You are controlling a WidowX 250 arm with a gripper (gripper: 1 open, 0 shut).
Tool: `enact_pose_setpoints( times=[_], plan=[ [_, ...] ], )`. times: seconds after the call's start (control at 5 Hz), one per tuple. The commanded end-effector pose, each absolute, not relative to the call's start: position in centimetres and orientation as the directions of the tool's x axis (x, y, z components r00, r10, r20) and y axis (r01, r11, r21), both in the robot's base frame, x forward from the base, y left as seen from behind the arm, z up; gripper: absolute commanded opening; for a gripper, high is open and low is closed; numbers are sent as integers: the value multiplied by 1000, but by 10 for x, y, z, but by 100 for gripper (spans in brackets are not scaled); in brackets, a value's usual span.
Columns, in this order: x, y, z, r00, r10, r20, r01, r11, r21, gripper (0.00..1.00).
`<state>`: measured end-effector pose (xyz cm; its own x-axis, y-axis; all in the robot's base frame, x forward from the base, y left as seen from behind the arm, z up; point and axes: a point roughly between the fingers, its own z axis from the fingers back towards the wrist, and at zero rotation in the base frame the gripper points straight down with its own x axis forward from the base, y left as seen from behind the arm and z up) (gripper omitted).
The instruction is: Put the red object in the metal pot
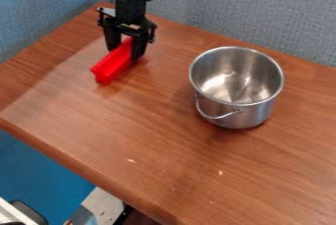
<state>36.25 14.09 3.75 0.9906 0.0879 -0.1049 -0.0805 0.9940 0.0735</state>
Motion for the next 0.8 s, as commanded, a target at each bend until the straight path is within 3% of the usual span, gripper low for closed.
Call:
enact_pose_setpoints(
  times=[0.0,0.6],
  plan=[
    [370,138,72,997,77,-20,-75,991,107,0],
    [371,133,72,996,89,-22,-86,990,109,0]
  ],
)
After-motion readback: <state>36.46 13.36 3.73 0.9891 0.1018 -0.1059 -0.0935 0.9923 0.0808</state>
